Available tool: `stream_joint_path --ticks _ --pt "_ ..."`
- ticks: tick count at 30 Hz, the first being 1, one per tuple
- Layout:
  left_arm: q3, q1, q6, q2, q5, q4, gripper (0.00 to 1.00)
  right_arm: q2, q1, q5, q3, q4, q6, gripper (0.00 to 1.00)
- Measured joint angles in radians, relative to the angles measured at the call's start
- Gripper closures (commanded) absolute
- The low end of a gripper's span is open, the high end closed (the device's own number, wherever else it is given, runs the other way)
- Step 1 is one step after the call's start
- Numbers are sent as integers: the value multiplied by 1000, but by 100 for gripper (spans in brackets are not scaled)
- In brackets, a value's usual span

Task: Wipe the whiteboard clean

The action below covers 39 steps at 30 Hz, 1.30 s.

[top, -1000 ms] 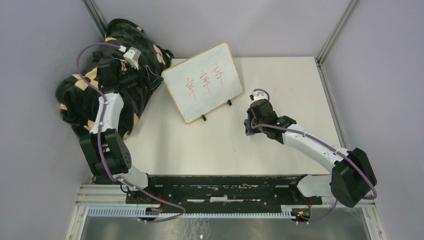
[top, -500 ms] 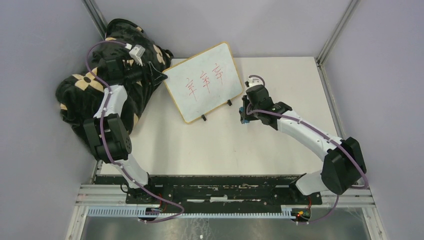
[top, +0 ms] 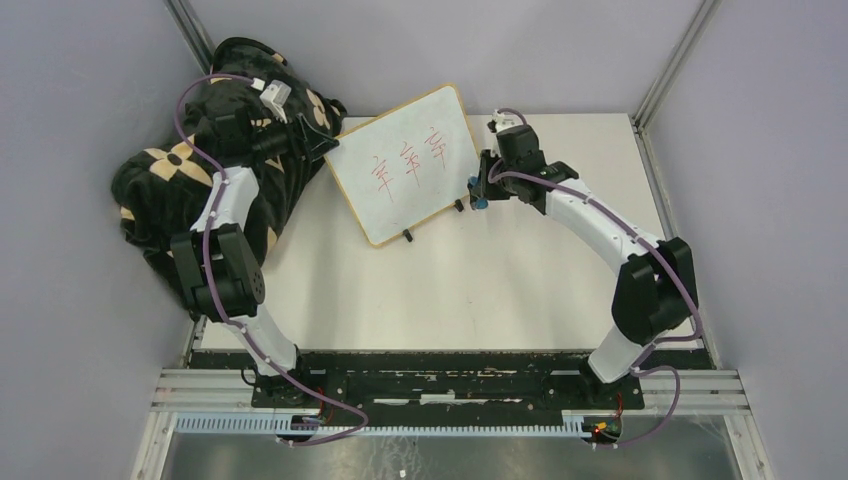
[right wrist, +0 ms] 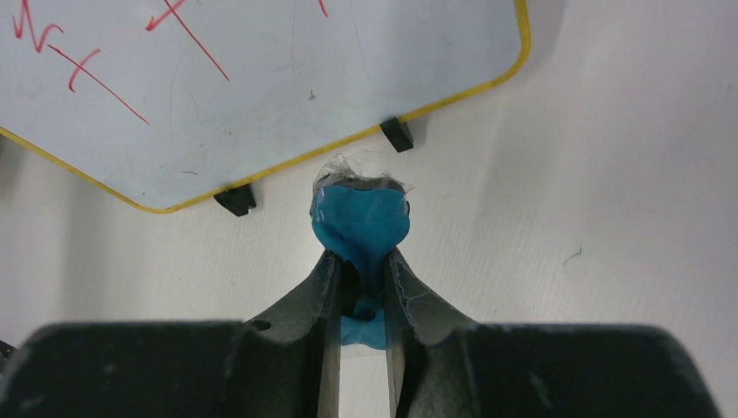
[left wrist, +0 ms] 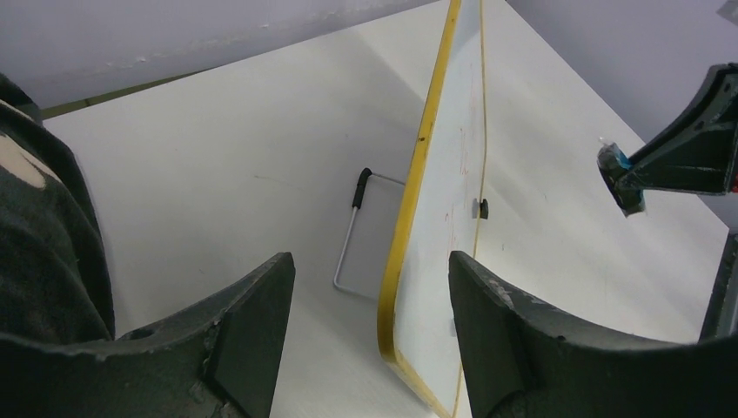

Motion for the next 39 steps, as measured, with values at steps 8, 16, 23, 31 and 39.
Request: stream_joint_path --ticks 8,16,23,31,39 --pt "4 -6 -7 31 19 18 30 146 -38 -119 175 31 -52 93" --pt "8 -8 -7 44 23 16 34 207 -36 -165 296 69 -84 94" --pt "8 -18 -6 45 26 -11 43 288 -36 -164 363 82 -111 95" --pt "8 -21 6 45 27 -64 53 396 -37 -166 480 81 -129 97" --pt "8 -21 56 45 42 -117 69 441 -37 -163 569 86 -161 99"
